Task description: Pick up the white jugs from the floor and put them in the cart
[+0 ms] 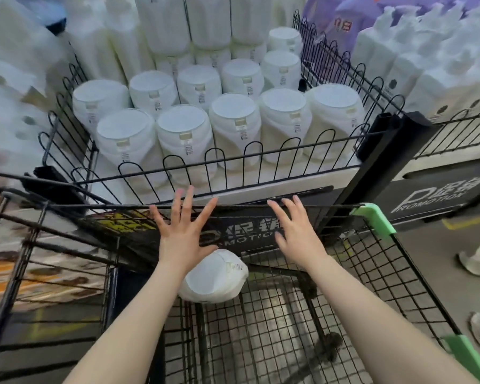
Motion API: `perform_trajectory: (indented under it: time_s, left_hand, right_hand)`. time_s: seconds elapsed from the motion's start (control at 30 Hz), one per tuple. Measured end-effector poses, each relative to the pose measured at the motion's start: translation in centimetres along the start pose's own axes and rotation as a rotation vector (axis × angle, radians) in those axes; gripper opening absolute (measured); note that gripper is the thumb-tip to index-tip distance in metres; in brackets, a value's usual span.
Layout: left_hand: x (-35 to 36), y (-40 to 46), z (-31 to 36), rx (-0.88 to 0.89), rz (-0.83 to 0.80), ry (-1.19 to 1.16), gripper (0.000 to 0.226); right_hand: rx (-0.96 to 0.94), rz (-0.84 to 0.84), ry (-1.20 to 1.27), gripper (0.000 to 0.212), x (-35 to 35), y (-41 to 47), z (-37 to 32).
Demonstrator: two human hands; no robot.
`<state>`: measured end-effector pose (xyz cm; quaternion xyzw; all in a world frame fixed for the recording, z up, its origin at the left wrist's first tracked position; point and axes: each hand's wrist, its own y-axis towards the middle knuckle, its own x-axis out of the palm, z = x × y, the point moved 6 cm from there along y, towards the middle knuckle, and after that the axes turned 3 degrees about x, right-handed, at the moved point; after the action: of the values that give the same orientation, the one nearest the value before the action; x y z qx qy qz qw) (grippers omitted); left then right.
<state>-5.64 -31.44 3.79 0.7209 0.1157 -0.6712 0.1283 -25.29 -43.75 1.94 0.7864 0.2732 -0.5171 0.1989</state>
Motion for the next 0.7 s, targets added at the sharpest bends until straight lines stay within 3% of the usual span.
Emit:
perform_trajectory:
  time_s: [0.2,0.53,0.7]
  left_hand:
    - [-0.1,0.8,-1.1,-0.028,-0.046,-0.004,0.122]
    - [-1.4,1.4,-1.2,0.004,-0.086,-0.023,0.118]
    - [-3.5,1.0,0.2,0.039,-0.013,-0.046,0.093]
  right_hand:
    - [-0.015,-0.055,-0.094,0.069,-0.1,3.0,-0.7]
    - [0.032,-0.312,-0.125,0.077,-1.2,4.4,-1.0]
    - [-0.014,-0.256,-0.048,0.074,-3.1,3.2,-1.7]
